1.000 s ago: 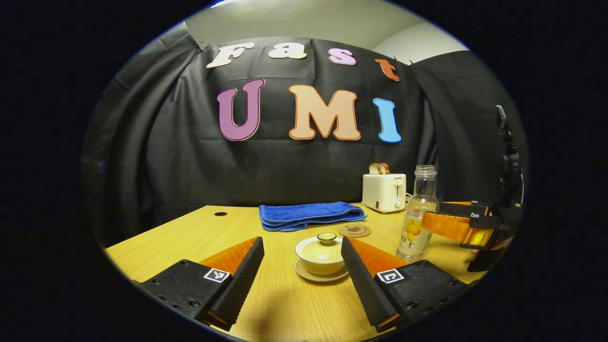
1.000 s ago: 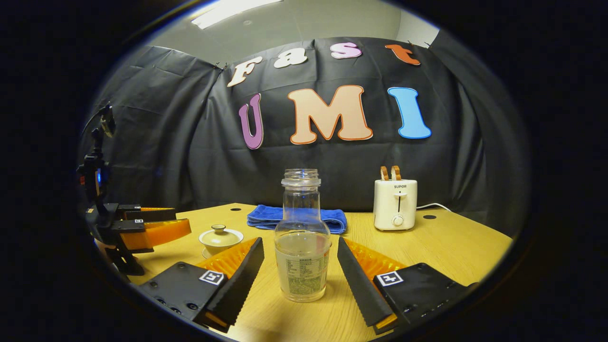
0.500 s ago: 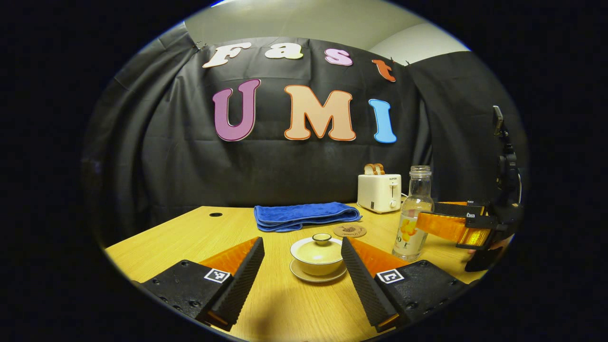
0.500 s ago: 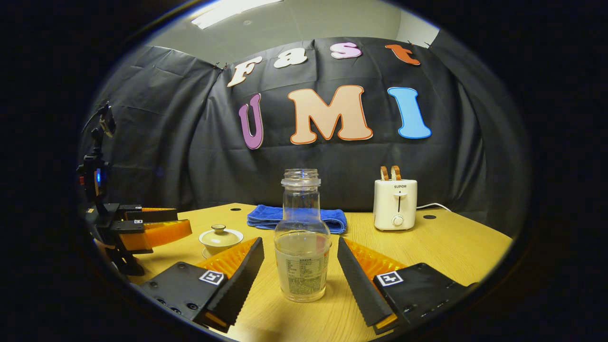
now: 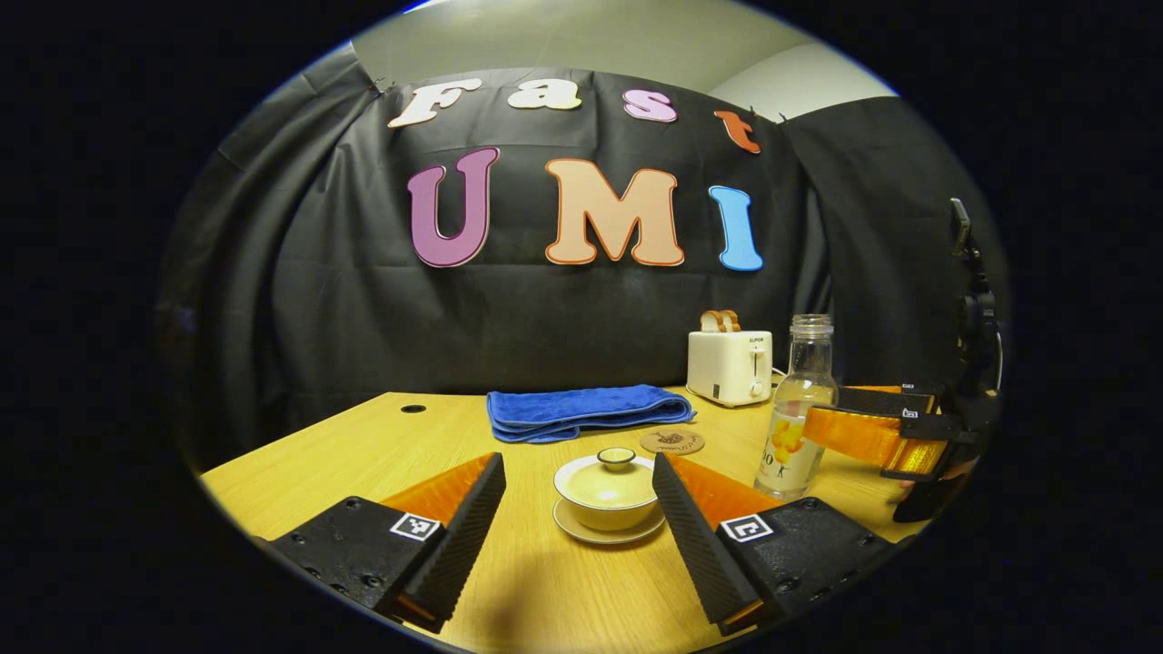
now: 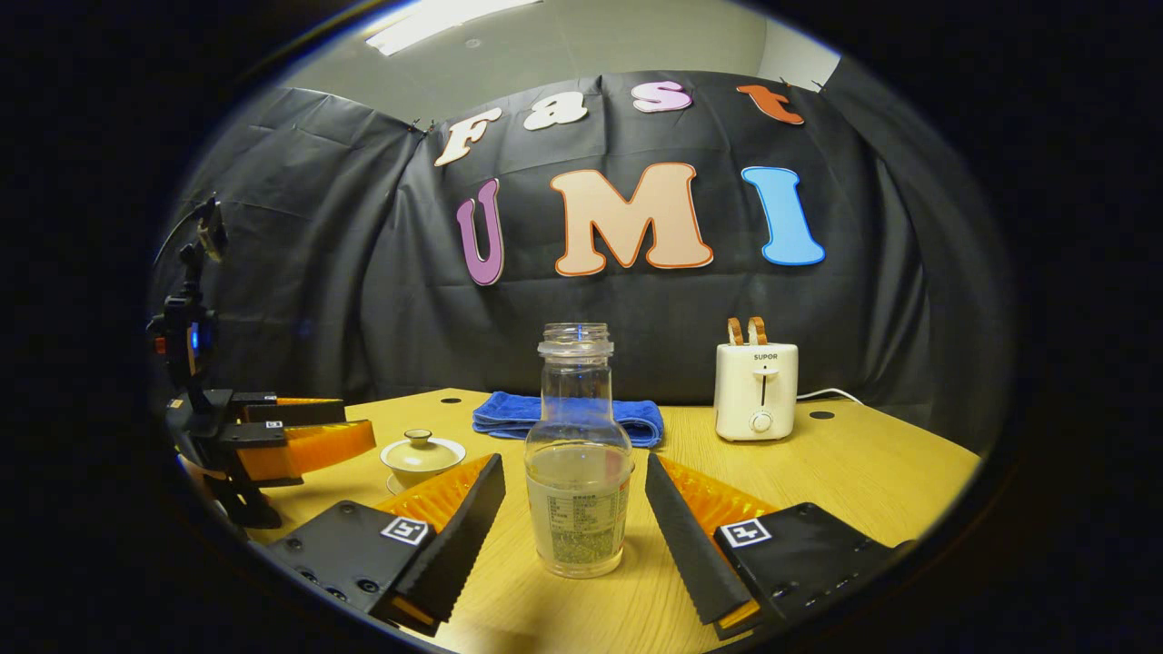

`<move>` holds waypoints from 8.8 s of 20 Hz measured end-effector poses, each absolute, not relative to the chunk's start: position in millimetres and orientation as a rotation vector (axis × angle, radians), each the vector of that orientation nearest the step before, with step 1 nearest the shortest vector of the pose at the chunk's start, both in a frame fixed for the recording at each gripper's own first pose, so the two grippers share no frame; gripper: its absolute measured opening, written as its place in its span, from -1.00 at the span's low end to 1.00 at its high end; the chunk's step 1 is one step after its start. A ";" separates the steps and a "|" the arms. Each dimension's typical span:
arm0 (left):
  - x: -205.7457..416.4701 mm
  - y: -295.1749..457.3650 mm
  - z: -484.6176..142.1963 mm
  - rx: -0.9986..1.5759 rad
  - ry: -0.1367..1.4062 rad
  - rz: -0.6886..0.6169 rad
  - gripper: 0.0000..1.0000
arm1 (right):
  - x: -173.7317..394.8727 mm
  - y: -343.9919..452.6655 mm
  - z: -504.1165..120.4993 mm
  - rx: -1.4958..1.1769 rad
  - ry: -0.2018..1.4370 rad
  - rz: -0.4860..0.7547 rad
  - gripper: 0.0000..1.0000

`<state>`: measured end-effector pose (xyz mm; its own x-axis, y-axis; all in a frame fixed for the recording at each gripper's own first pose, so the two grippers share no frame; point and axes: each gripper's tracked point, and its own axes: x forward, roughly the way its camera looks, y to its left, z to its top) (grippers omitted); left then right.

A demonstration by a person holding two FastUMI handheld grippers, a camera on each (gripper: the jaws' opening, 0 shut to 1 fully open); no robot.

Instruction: Open the teacup lid with one hand, grasp the water bottle and pour water into the teacup with the other hand; after pouring, place the water bottle on the coaster and then close the teacup lid.

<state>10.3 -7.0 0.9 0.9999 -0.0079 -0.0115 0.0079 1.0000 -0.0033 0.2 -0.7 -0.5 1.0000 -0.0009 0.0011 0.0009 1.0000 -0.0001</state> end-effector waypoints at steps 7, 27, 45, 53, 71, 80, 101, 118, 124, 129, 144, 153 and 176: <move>31.1 -18.9 -7.7 -0.010 0.076 -0.051 0.92 | 0.2 -0.5 0.2 0.000 -0.001 -0.001 0.89; 74.1 -34.4 -24.4 0.045 0.167 -0.075 -0.17 | -0.3 0.0 0.0 0.001 -0.001 0.004 0.89; 60.0 -9.5 -11.4 -0.026 0.074 0.033 -0.50 | 0.3 3.4 0.2 0.001 0.000 0.022 0.89; 31.7 26.4 -7.5 -0.010 0.043 0.133 -0.51 | 10.6 6.5 -3.6 0.002 0.023 0.035 0.89; -4.6 93.6 -3.9 -0.003 0.012 0.256 -0.51 | 37.0 0.8 -53.0 -0.047 0.323 -0.020 0.63; -4.8 92.7 -3.1 -0.005 0.011 0.241 -0.51 | 43.2 -25.6 -31.9 -0.443 0.296 -0.076 0.59; -5.2 92.9 -4.0 -0.006 0.012 0.242 -0.51 | 111.2 17.5 -13.8 -1.400 0.190 -0.036 0.59; -4.4 93.8 -3.5 -0.007 0.012 0.244 -0.51 | 125.4 35.5 -2.6 -1.849 0.087 -0.008 0.56; -4.1 93.6 -3.4 -0.008 0.013 0.244 -0.51 | 131.2 40.0 12.0 -1.931 0.028 -0.029 0.58; -4.4 93.5 -3.6 -0.008 0.013 0.244 -0.51 | 136.1 48.4 34.3 -1.990 -0.039 -0.046 0.57; -3.5 91.6 -3.5 -0.008 0.011 0.234 -0.51 | 144.5 68.1 49.9 -2.106 -0.179 -0.061 0.59; -3.8 91.4 -4.0 -0.006 0.011 0.231 -0.51 | 136.7 46.4 -7.7 -1.782 0.047 0.061 0.58; -2.8 90.5 -4.6 -0.008 0.013 0.231 -0.48 | 175.4 -17.8 -15.5 0.008 0.280 -0.057 0.56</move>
<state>-2.8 90.5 -4.6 0.9733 0.2292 -0.0134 -0.2293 0.9733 -0.0063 175.4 -17.8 -15.5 0.9595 -0.0555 -0.2761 0.0578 0.9983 0.0003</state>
